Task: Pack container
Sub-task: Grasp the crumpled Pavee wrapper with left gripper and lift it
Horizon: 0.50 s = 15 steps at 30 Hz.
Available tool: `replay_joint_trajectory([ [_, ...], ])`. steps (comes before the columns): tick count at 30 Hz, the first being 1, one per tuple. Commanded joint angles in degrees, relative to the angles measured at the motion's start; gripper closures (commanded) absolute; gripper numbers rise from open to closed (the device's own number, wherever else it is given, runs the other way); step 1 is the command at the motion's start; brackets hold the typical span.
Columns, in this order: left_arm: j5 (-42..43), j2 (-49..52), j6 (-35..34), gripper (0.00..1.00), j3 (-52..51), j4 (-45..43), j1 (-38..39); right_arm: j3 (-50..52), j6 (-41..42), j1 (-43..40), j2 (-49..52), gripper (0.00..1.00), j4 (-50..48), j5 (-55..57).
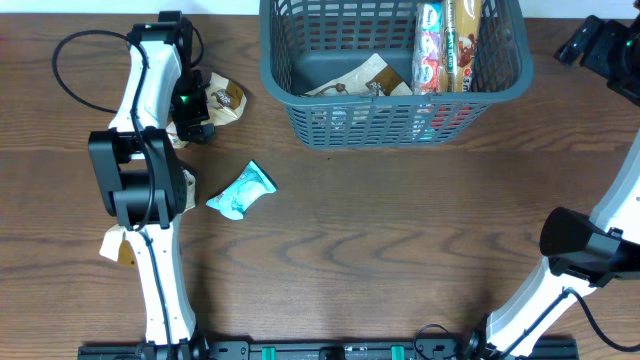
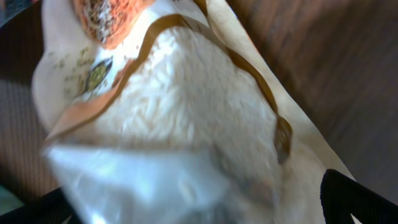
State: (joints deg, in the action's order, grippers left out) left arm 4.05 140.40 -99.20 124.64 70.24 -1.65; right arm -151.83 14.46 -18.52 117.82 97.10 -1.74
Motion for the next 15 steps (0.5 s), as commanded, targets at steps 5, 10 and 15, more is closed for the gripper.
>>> replay_joint_trajectory([
  [5, -1.75, 3.21, 0.22, 0.01, 1.05, 0.44, -0.31, 0.13, -0.37, -0.24, -0.15, 0.01, 0.17, -0.24],
  [10, -1.75, 4.22, 1.01, 0.01, 1.05, 0.68, -0.28, 0.15, -0.37, -0.24, -0.15, 0.01, 0.17, -0.24],
  [15, -1.75, 4.37, 1.01, 0.01, 1.05, 0.9, -0.17, 0.13, -0.37, -0.24, -0.15, 0.01, 0.17, -0.24],
])
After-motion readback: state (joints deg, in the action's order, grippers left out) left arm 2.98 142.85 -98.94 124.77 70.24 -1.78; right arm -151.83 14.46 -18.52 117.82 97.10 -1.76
